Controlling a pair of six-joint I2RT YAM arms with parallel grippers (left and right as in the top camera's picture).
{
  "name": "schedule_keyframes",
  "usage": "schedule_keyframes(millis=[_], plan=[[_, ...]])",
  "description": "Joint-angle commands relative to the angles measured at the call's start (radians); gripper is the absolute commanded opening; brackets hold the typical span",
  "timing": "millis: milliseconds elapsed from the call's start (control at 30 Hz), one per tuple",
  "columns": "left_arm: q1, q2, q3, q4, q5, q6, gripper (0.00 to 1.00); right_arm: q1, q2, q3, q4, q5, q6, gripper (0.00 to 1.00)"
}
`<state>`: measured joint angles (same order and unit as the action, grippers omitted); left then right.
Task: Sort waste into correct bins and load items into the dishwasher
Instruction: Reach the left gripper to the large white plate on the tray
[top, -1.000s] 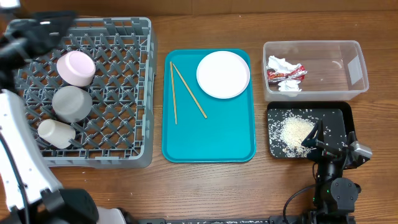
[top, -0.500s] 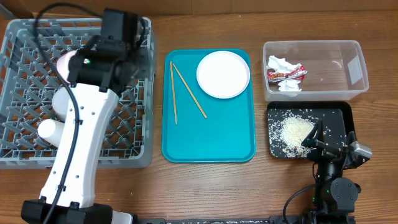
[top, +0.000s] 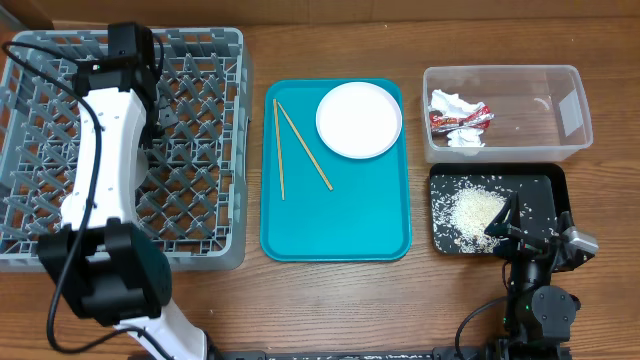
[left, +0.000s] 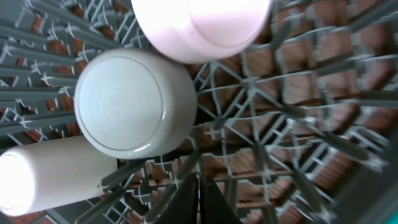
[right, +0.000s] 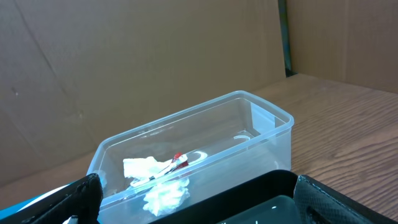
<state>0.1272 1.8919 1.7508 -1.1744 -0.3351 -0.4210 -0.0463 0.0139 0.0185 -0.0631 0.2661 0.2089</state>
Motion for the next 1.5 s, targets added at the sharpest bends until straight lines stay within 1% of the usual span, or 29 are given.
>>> schedule_keyframes(millis=[0,67,267,367,400,600,667,733,767,900,1033,1067,1133,1200,1267,1300,1333,1367,1433,1467], plan=[[0.026,0.034,-0.008,0.01,-0.092,-0.064,0.07,-0.007,-0.01,-0.011,0.007,0.002,0.0,1.0],[0.042,0.034,-0.008,0.034,-0.113,-0.067,0.04,-0.007,-0.01,-0.011,0.007,0.002,0.0,1.0],[0.063,0.061,-0.008,0.085,-0.127,-0.066,0.04,-0.007,-0.01,-0.011,0.007,0.001,0.0,1.0],[0.065,0.094,-0.008,0.177,-0.08,0.024,0.04,-0.007,-0.01,-0.011,0.007,0.002,0.0,1.0],[0.065,0.108,-0.008,0.223,-0.058,0.076,0.04,-0.007,-0.01,-0.011,0.007,0.002,0.0,1.0],[0.085,0.118,-0.008,0.368,-0.055,0.112,0.04,-0.007,-0.01,-0.011,0.007,0.001,0.0,1.0],[0.095,0.126,-0.008,0.395,-0.05,0.119,0.06,-0.007,-0.01,-0.011,0.007,0.002,0.0,1.0],[0.105,0.144,-0.008,0.427,0.001,0.188,0.12,-0.007,-0.01,-0.011,0.007,0.002,0.0,1.0],[0.109,0.151,-0.008,0.432,0.019,0.205,0.13,-0.007,-0.01,-0.011,0.007,0.002,0.0,1.0],[0.129,0.175,-0.008,0.441,0.021,0.207,0.12,-0.007,-0.01,-0.011,0.007,0.002,0.0,1.0],[0.167,0.175,-0.008,0.418,0.001,0.2,0.11,-0.007,-0.01,-0.011,0.007,0.002,0.0,1.0],[0.187,0.175,-0.008,0.396,-0.027,0.144,0.09,-0.007,-0.01,-0.011,0.007,0.002,0.0,1.0],[0.222,0.175,-0.008,0.368,-0.029,0.076,0.09,-0.007,-0.01,-0.011,0.007,0.002,0.0,1.0],[0.262,0.175,-0.008,0.351,-0.005,0.073,0.09,-0.007,-0.01,-0.011,0.007,0.002,0.0,1.0],[0.282,0.174,-0.005,0.349,0.051,0.072,0.08,-0.007,-0.01,-0.011,0.007,0.002,0.0,1.0],[0.291,0.171,0.003,0.349,0.121,0.072,0.1,-0.007,-0.01,-0.011,0.007,0.002,0.0,1.0],[0.295,0.166,0.02,0.348,0.18,0.073,0.23,-0.007,-0.01,-0.011,0.007,0.002,0.0,1.0],[0.295,0.156,0.039,0.34,0.207,0.073,0.31,-0.007,-0.01,-0.011,0.007,0.002,0.0,1.0],[0.29,0.132,0.087,0.318,0.209,0.079,0.37,-0.007,-0.01,-0.011,0.007,0.002,0.0,1.0],[0.284,0.117,0.114,0.306,0.217,0.086,0.38,-0.007,-0.01,-0.011,0.007,0.002,0.0,1.0]])
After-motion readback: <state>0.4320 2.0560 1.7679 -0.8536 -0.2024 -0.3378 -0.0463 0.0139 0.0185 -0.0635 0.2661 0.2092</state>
